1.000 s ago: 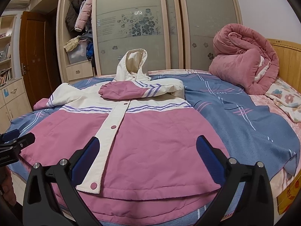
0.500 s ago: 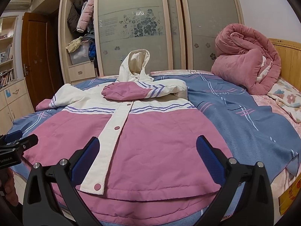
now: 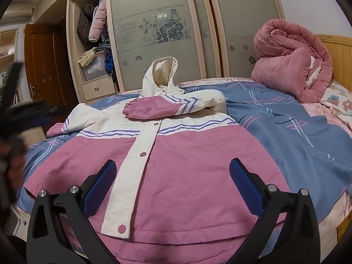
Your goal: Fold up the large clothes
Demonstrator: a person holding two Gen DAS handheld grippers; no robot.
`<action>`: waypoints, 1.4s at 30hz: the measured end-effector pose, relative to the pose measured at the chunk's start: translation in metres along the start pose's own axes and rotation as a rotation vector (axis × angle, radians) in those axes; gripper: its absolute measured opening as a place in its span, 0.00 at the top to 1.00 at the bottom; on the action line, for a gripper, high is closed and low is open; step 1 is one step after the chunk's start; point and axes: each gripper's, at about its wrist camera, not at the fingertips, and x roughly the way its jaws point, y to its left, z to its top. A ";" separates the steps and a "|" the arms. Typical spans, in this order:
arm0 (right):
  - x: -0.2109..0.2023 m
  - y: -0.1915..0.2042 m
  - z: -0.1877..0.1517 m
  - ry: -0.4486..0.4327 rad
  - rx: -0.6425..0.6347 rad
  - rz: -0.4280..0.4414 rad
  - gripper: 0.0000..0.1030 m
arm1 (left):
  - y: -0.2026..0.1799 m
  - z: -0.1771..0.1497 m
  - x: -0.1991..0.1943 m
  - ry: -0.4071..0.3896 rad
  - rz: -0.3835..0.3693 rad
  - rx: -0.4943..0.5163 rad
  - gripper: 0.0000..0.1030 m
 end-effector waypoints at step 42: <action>0.044 0.002 0.000 0.098 0.025 0.076 0.01 | 0.092 0.126 0.279 0.238 0.459 0.042 0.02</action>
